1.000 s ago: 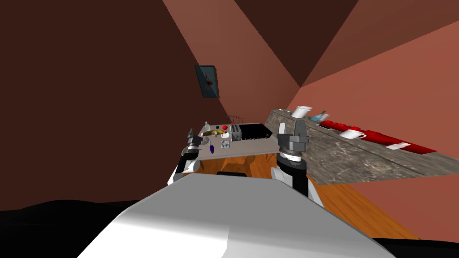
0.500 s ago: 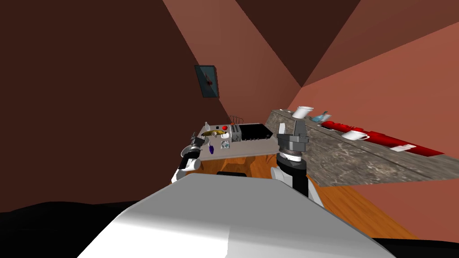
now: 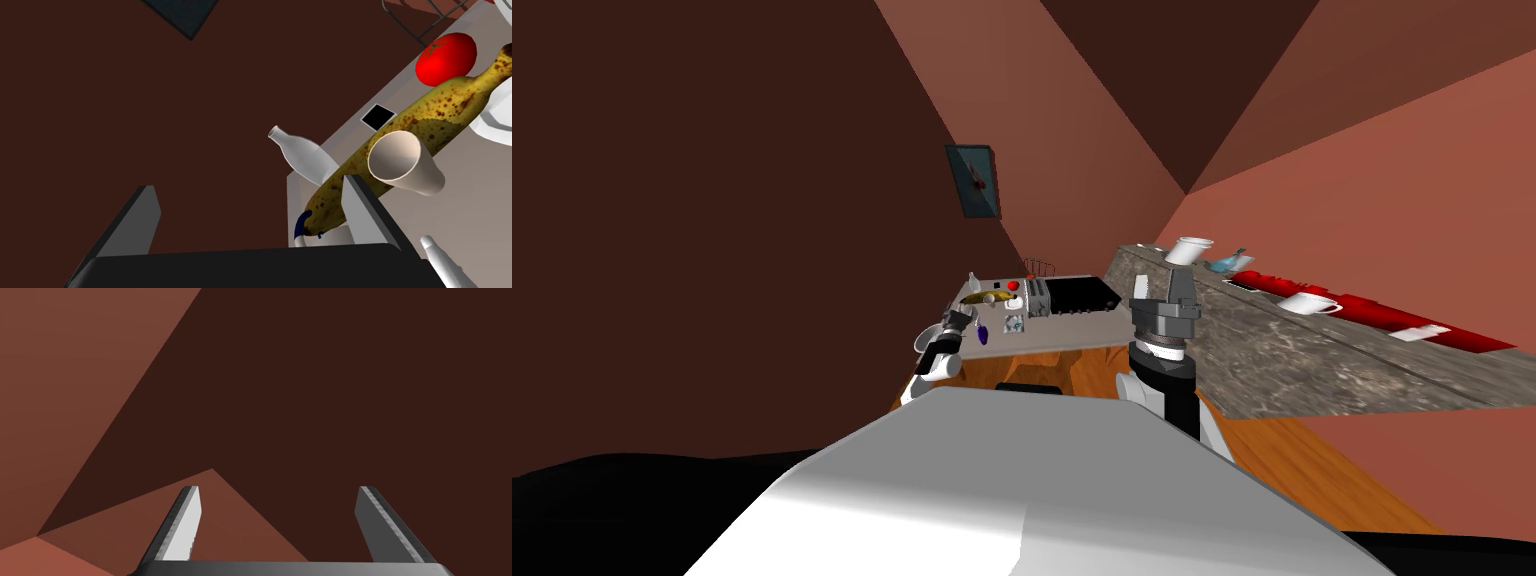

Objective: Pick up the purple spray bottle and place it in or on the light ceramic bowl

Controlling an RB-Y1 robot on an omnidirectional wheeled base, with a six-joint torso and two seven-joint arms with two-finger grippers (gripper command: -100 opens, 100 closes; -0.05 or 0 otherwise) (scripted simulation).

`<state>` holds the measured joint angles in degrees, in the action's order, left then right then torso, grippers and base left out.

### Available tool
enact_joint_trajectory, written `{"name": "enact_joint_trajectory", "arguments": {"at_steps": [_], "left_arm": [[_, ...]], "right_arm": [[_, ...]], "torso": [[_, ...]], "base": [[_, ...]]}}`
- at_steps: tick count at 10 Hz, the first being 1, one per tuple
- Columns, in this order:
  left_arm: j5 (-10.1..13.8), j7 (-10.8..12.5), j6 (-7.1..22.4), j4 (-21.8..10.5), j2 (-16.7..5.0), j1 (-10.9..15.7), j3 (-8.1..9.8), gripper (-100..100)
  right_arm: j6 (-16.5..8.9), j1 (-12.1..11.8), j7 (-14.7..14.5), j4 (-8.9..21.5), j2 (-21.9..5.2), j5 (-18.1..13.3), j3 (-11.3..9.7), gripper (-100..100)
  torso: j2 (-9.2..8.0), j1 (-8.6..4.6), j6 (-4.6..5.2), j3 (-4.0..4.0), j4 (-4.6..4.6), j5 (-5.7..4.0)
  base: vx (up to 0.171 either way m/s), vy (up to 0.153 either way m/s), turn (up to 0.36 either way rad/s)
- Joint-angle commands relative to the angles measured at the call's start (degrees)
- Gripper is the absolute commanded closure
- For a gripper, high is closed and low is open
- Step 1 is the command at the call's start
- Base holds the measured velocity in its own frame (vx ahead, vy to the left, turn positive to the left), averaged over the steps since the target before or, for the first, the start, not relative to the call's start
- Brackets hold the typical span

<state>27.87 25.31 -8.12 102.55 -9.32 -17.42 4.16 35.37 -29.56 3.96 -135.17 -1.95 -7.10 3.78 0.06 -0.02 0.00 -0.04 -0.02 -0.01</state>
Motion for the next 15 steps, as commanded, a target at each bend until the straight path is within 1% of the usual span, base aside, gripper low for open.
{"name": "enact_joint_trajectory", "arguments": {"at_steps": [1,2,3,6,7,9,10,12,13,15], "left_arm": [[2.2,2.1,1.8,-2.5,-0.1,0.6,0.35,-100],[3.6,3.3,3.0,-3.9,0.0,1.3,0.56,-100],[3.6,3.3,3.0,-4.5,0.0,1.3,0.56,-100],[7.8,7.0,6.5,-10.2,0.5,3.3,1.16,-100],[7.8,7.0,6.5,-10.4,0.5,3.3,1.16,-100],[10.6,9.4,8.8,-13.9,0.9,4.6,1.55,-100],[10.6,9.4,8.8,-14.4,0.9,4.6,1.55,-100],[13.2,11.8,11.0,-18.4,1.2,5.9,1.95,-100],[13.2,11.8,11.0,-18.4,1.2,5.9,1.95,-100],[15.8,14.0,13.2,-22.0,1.4,7.2,2.34,-100]], "right_arm": [[0.0,0.0,0.0,0.0,0.0,0.0,0.0,0],[0.0,0.0,0.0,0.0,0.0,0.0,0.0,0],[0.0,0.0,0.0,0.0,0.0,0.0,0.0,0],[0.0,0.0,0.0,0.0,0.0,0.0,0.0,0],[0.0,0.0,0.0,0.0,0.0,0.0,0.0,0],[0.0,0.0,0.0,0.0,0.0,0.0,0.0,0],[0.0,0.0,0.0,0.0,0.0,0.0,0.0,0],[0.0,0.0,0.0,0.0,0.0,0.0,0.0,0],[0.0,0.0,0.0,0.0,0.0,0.0,0.0,0],[0.0,0.0,0.0,0.0,0.0,0.0,0.0,0]], "torso": [[0.0,0.0,0.0,0.0,0.0,0.0],[0.02,-0.01,0.0,-0.01,0.0,0.0],[0.04,-0.02,0.0,-0.02,-0.01,-0.01],[0.04,-0.03,0.0,-0.02,-0.01,-0.01],[0.04,-0.04,0.0,-0.03,-0.01,-0.01],[0.01,-0.03,0.0,-0.01,0.0,-0.01],[0.02,-0.03,0.0,-0.01,0.0,-0.01],[0.01,-0.01,0.0,-0.01,0.0,-0.01],[0.01,-0.01,0.0,-0.01,0.0,-0.01],[0.01,0.0,0.0,-0.01,0.0,-0.01]], "base": [[0.021,-0.01,0.01],[0.026,-0.011,0.011],[0.018,-0.012,0.003],[0.022,-0.016,0.009],[0.016,-0.011,0.004],[0.017,-0.012,0.007],[0.016,-0.014,0.002],[0.017,-0.012,0.009],[0.015,-0.01,0.005],[0.021,-0.008,0.011]]}}
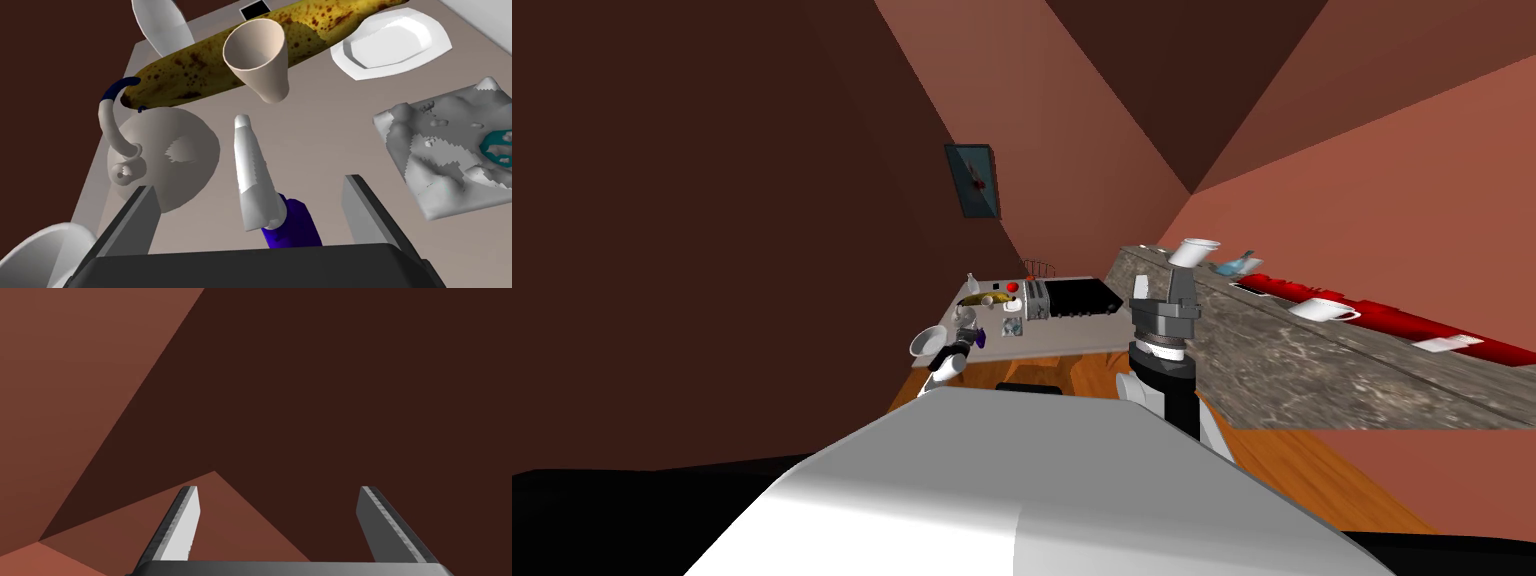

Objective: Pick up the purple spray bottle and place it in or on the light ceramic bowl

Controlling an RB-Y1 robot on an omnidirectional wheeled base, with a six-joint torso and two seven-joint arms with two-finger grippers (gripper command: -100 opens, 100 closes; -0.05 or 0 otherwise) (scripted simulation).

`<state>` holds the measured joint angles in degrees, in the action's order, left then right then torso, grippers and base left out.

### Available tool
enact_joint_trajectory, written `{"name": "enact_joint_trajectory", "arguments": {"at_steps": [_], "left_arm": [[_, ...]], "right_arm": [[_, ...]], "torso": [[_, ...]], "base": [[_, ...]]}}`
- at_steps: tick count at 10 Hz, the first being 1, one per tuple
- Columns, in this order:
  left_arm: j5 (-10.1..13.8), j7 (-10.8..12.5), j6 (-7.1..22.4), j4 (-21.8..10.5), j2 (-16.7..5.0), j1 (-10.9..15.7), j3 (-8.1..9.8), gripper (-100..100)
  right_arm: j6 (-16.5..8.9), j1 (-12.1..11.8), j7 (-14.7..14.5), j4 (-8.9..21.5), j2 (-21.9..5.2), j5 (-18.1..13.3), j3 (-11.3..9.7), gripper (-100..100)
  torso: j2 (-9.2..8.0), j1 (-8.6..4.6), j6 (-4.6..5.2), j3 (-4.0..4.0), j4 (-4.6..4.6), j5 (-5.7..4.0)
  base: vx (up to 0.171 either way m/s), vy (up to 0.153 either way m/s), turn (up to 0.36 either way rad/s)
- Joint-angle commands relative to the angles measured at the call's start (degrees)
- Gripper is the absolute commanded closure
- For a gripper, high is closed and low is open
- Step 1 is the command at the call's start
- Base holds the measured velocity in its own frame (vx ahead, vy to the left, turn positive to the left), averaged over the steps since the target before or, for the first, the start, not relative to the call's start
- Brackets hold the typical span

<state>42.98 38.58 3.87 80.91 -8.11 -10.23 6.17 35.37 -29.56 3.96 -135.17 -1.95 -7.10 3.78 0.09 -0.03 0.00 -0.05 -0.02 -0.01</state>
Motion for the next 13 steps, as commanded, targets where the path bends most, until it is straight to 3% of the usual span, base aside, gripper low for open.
{"name": "enact_joint_trajectory", "arguments": {"at_steps": [1,7,9,10,11,12,13], "left_arm": [[1.9,1.8,2.2,-2.1,0.2,0.5,0.52,-100],[7.3,6.5,6.7,-9.7,-1.3,3.1,1.35,-100],[8.7,7.7,7.8,-11.6,-2.3,3.7,1.56,-100],[8.3,7.1,7.1,-11.2,-2.0,3.6,1.26,-100],[8.5,7.3,7.2,-11.4,-2.0,3.7,1.25,0],[8.7,7.3,6.1,-13.8,-2.1,5.3,1.92,-100],[8.8,7.3,5.6,-15.0,-2.2,6.1,2.26,-100]], "right_arm": [[0.0,0.0,0.0,0.0,0.0,0.0,0.0,0],[0.0,0.0,0.0,0.0,0.0,0.0,0.0,0],[0.0,0.0,0.0,0.0,0.0,0.0,0.0,0],[0.0,0.0,0.0,0.0,0.0,0.0,0.0,0],[0.0,0.0,0.0,0.0,0.0,0.0,0.0,0],[0.0,0.0,0.0,0.0,0.0,0.0,0.0,0],[0.0,0.0,0.0,0.0,0.0,0.0,0.0,0]], "torso": [[0.0,0.0,0.0,0.0,0.0,0.0],[-0.03,0.0,0.0,0.02,0.01,0.0],[-0.01,0.0,-0.01,0.01,0.0,-0.01],[-0.03,0.01,-0.01,0.02,0.01,-0.01],[-0.06,0.02,0.0,0.03,0.02,-0.01],[-0.08,0.03,0.0,0.05,0.02,0.0],[-0.16,0.07,0.03,0.09,0.04,0.01]], "base": [[0.024,-0.011,0.008],[0.017,-0.008,0.008],[0.018,-0.011,0.007],[0.007,-0.004,0.003],[0.0,0.0,0.0],[-0.025,0.012,-0.148],[-0.048,0.03,-0.178]]}}
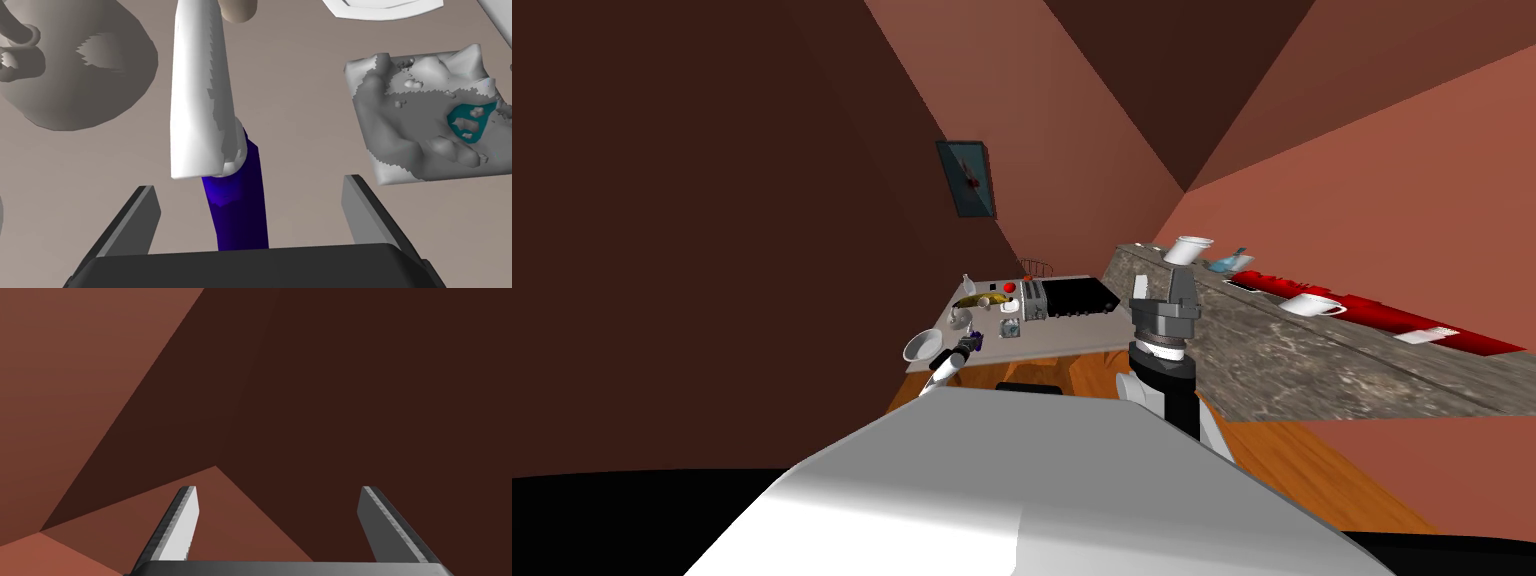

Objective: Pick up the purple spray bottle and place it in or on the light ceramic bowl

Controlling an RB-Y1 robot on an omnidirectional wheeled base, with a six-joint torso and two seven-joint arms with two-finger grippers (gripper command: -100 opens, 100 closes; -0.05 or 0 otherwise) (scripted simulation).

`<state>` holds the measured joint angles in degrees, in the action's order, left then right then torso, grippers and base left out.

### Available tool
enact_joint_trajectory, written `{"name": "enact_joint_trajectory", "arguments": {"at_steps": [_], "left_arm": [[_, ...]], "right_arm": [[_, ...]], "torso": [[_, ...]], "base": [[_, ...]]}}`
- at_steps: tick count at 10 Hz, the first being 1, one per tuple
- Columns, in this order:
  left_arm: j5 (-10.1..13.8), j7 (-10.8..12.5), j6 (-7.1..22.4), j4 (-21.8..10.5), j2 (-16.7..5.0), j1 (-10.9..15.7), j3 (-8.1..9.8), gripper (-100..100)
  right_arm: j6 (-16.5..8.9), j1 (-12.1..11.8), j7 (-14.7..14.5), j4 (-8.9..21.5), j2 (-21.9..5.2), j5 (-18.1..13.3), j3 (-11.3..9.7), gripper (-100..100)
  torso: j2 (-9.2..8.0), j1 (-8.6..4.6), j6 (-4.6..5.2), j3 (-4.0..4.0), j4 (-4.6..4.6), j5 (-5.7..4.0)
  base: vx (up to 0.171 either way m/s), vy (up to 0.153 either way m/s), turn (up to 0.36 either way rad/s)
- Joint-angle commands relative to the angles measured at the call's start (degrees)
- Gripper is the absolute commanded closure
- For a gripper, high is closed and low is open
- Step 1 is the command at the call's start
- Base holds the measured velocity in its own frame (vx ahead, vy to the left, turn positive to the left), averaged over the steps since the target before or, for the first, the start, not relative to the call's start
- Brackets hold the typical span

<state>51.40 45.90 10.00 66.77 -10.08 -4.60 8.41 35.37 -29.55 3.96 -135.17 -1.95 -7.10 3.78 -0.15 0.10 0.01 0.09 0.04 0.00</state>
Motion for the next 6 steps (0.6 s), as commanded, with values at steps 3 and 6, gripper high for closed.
{"name": "enact_joint_trajectory", "arguments": {"at_steps": [3,6], "left_arm": [[0.7,0.1,-2.1,-4.5,-0.4,2.8,1.03,-100],[1.0,0.1,-3.6,-8.2,-0.5,5.3,2.04,-100]], "right_arm": [[0.0,0.0,0.0,0.0,0.0,0.0,0.0,0],[0.0,0.0,0.0,0.0,0.0,0.0,0.0,0]], "torso": [[-0.03,0.01,-0.01,0.02,0.01,0.01],[0.01,-0.02,-0.02,-0.01,0.0,0.0]], "base": [[-0.047,0.023,-0.109],[-0.034,0.017,-0.108]]}}
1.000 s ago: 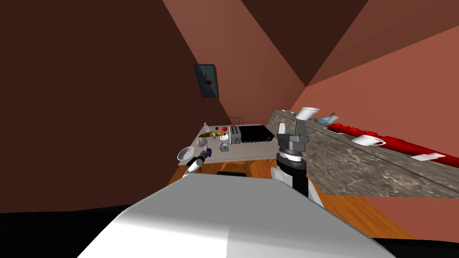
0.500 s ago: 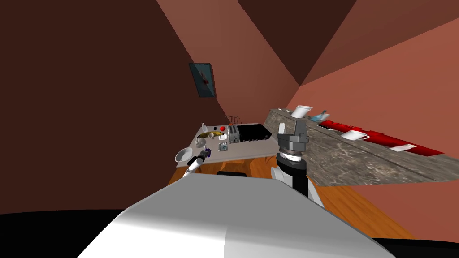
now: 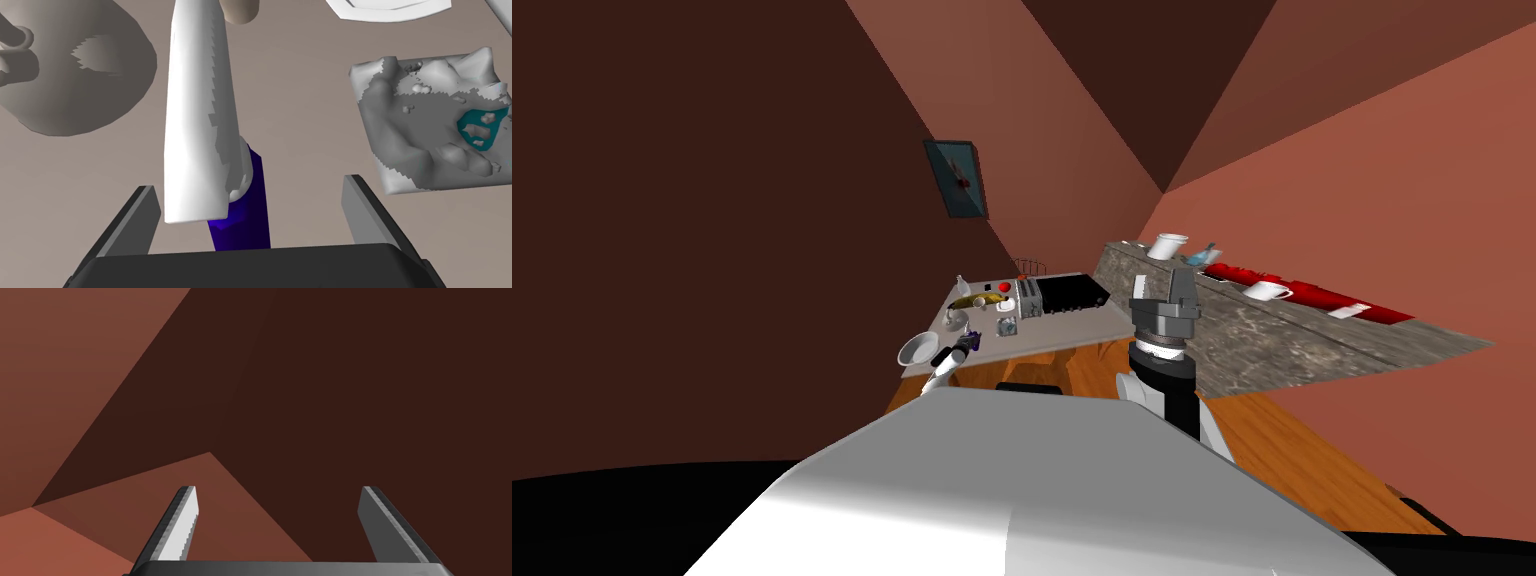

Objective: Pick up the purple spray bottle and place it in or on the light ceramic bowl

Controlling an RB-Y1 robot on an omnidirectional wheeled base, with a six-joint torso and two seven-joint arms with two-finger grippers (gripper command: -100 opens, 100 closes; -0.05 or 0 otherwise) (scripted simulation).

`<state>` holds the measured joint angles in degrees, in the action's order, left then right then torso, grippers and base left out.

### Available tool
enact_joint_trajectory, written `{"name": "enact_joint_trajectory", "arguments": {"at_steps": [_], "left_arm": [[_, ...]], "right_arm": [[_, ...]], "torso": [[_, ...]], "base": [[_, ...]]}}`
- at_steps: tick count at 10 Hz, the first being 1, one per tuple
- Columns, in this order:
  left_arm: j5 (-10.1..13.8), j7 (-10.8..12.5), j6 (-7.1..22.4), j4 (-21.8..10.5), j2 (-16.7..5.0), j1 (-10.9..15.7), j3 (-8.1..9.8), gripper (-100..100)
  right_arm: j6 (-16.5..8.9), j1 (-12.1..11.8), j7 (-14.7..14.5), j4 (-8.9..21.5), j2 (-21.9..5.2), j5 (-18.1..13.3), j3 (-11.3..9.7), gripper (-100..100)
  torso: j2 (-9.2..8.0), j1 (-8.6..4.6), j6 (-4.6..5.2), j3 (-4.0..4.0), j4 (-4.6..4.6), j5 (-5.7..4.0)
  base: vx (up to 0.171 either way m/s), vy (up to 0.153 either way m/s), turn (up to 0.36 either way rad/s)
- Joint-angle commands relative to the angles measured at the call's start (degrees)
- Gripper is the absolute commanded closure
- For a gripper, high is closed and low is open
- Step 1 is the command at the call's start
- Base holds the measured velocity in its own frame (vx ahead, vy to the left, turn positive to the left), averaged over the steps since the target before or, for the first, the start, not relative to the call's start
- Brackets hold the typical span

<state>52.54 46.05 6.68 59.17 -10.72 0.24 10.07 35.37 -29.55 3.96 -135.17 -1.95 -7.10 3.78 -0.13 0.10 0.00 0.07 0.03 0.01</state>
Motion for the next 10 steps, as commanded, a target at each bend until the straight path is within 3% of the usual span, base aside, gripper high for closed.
{"name": "enact_joint_trajectory", "arguments": {"at_steps": [1,2,3,7,8,9,10], "left_arm": [[0.0,0.0,-0.8,-1.8,0.1,1.2,0.71,-100],[-0.3,0.0,-0.3,-0.9,0.2,0.8,0.8,-100],[-0.4,0.0,-0.3,-1.0,0.2,0.8,0.91,100],[-0.3,0.0,-0.5,-1.0,0.2,0.9,1.01,100],[-0.3,0.0,-0.4,-1.0,0.2,0.9,0.98,0],[-0.3,0.0,0.7,1.8,0.2,-1.2,-0.3,100],[-0.4,-0.1,1.2,3.1,0.3,-2.0,-0.63,100]], "right_arm": [[0.0,0.0,0.0,0.0,0.0,0.0,0.0,0],[0.0,0.0,0.0,0.0,0.0,0.0,0.0,0],[0.0,0.0,0.0,0.0,0.0,0.0,0.0,0],[0.0,0.0,0.0,0.0,0.0,0.0,0.0,0],[0.0,0.0,0.0,0.0,0.0,0.0,0.0,0],[0.0,0.0,0.0,0.0,0.0,0.0,0.0,0],[0.0,0.0,0.0,0.0,0.0,0.0,0.0,0]], "torso": [[0.0,0.0,0.0,0.0,0.0,0.0],[-0.01,-0.01,0.0,0.0,0.0,0.0],[0.04,-0.04,-0.02,-0.02,-0.01,-0.01],[0.18,-0.04,0.07,-0.13,-0.09,0.04],[0.18,-0.05,0.05,-0.13,-0.08,0.03],[0.17,-0.05,0.04,-0.12,-0.08,0.02],[0.24,-0.08,-0.08,-0.16,-0.11,-0.01]], "base": [[-0.035,0.018,-0.109],[-0.016,0.008,-0.022],[0.0,0.0,0.0],[0.0,0.001,0.004],[0.0,0.0,0.0],[0.039,-0.01,0.226],[0.063,-0.028,0.185]]}}
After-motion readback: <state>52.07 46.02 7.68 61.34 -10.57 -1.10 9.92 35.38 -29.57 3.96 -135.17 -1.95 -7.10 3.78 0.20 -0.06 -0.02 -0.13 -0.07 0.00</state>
